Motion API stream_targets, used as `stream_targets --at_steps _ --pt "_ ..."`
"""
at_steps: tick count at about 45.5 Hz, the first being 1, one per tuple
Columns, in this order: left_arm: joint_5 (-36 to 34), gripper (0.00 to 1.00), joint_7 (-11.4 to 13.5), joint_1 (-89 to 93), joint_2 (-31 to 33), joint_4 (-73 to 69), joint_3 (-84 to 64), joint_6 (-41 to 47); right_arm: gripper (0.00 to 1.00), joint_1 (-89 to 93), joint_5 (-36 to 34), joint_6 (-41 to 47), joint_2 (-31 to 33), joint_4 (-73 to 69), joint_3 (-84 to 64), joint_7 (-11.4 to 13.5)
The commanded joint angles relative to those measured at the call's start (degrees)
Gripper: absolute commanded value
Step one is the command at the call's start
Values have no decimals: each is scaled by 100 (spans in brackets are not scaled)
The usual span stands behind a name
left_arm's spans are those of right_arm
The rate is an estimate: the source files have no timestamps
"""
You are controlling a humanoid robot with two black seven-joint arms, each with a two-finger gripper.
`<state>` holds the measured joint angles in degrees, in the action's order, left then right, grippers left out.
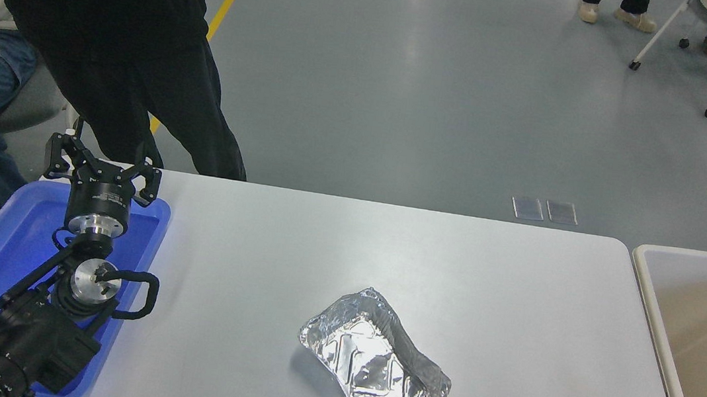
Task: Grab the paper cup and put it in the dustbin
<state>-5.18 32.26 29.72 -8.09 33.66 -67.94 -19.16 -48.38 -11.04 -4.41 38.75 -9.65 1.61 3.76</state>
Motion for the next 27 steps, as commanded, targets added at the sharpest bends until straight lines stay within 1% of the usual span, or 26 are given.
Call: stream_targets --at_steps 1,7,16,23,27 --pt "0 99 0 -1 0 0 0 0 0 1172 -153 2 -623 561 912 -42" --pt "0 99 0 -1 0 0 0 0 0 1428 -153 11 -763 561 920 -51" --pt "0 99 0 -1 0 0 0 8 0 1560 -144 11 -974 561 903 -147" --pt "0 99 0 -1 0 0 0 0 0 1647 -144 2 -1159 561 920 -156" --pt "0 99 0 -1 0 0 0 8 0 1718 -144 2 -1238 561 920 -235"
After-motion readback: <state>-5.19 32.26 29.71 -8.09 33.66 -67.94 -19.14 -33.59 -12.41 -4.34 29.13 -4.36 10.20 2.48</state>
